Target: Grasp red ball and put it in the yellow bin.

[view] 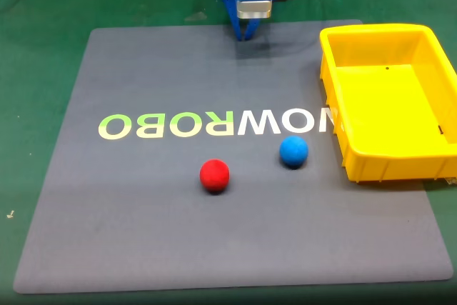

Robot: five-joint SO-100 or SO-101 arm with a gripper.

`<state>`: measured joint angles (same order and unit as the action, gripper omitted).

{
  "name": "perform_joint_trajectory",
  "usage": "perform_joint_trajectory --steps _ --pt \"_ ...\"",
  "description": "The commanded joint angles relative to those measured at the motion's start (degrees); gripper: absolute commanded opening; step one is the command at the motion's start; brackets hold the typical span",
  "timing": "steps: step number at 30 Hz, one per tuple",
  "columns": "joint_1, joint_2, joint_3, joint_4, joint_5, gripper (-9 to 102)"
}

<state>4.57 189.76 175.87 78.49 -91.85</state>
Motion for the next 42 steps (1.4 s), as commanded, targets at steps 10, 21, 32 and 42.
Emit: perform_joint_trajectory --steps 10,21,32,42 --pt "-0.44 0.79 1.85 0.35 0.53 0" --pt "-0.53 0.62 1.41 -0.18 0.88 8" --pt "7.03 0.09 -12.66 -5.01 -7.65 33" --pt "10.63 -49.83 -45.09 -26.46 -6.15 33"
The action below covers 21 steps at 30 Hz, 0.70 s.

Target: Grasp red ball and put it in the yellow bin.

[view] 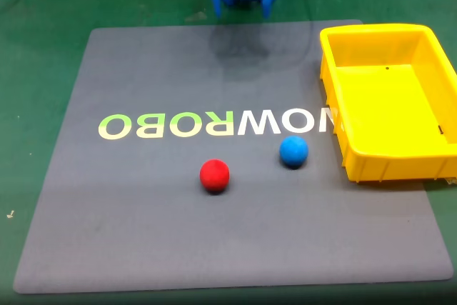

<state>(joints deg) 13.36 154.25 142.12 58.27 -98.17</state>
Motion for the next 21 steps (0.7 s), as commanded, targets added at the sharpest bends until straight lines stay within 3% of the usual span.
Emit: perform_joint_trajectory --steps 1,10,21 --pt "2.29 -18.81 -14.33 -7.91 -0.18 33" --pt "3.16 -50.54 -37.53 -17.67 0.0 33" --pt "1.58 -79.1 -66.53 -18.81 1.85 33"
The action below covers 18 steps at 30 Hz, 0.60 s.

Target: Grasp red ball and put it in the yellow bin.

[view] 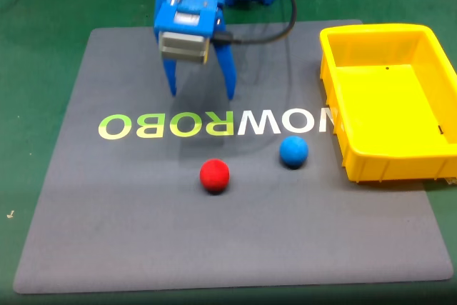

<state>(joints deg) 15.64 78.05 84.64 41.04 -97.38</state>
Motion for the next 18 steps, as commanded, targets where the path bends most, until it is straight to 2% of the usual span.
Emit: perform_joint_trajectory --steps 1,18 --pt "-0.97 -4.75 -10.81 -1.58 1.05 33" --pt "-4.22 -25.84 -31.2 -1.23 4.48 33"
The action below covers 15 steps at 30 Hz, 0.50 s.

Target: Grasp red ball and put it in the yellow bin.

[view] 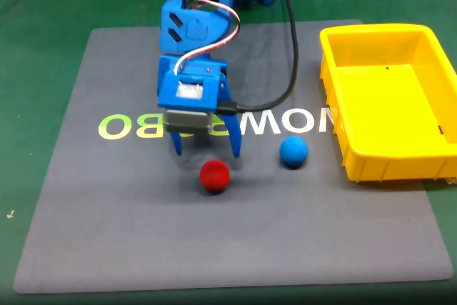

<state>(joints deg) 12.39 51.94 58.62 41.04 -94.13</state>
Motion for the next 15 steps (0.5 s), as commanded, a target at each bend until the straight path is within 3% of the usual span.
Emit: perform_joint_trajectory --steps 1,15 --pt "-1.14 -0.62 -6.15 -1.32 1.49 33" --pt "-2.11 -9.67 -15.29 -1.05 1.67 33"
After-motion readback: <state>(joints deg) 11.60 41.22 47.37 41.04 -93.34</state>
